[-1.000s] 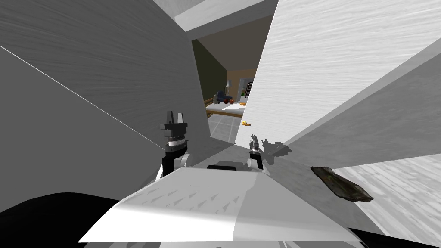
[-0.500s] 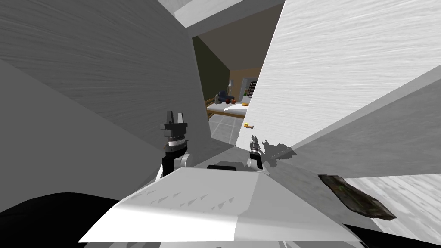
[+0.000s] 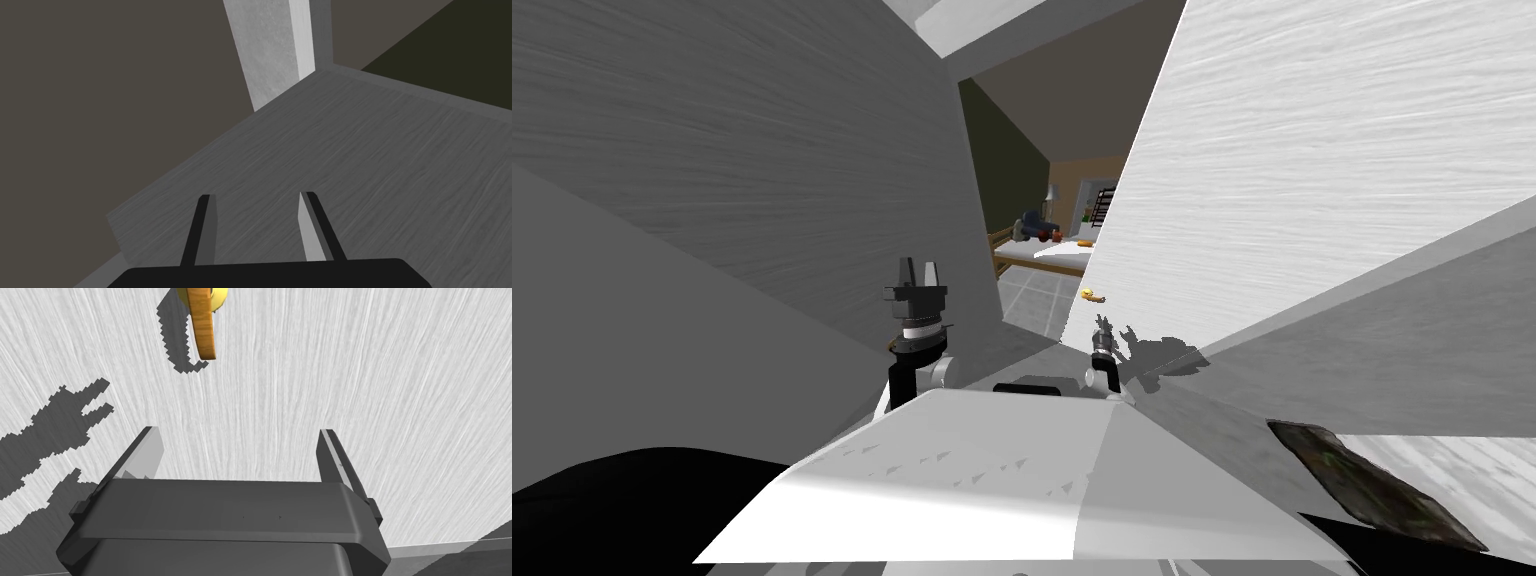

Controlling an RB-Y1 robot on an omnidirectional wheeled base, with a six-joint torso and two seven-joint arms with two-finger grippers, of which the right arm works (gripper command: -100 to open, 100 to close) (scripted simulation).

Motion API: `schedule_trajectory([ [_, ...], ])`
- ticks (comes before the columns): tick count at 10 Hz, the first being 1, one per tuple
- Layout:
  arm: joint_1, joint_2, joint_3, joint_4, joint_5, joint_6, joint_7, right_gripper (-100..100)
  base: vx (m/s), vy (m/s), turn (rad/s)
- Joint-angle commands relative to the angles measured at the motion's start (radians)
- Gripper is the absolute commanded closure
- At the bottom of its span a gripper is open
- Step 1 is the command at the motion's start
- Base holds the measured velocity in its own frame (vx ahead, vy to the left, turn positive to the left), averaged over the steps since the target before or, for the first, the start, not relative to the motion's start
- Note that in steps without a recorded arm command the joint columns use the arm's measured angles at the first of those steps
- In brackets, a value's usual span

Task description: Pull the door open

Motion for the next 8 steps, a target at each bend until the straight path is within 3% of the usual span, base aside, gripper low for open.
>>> schedule_trajectory([
  [1, -0.012, -0.002, -0.004, 0.030, -0.007, -0.008, 0.003, -100, 0.066, -0.032, 0.064],
  [8, -0.076, -0.009, -0.019, 0.179, -0.039, -0.045, 0.017, -100, 0.087, -0.038, 0.061],
])
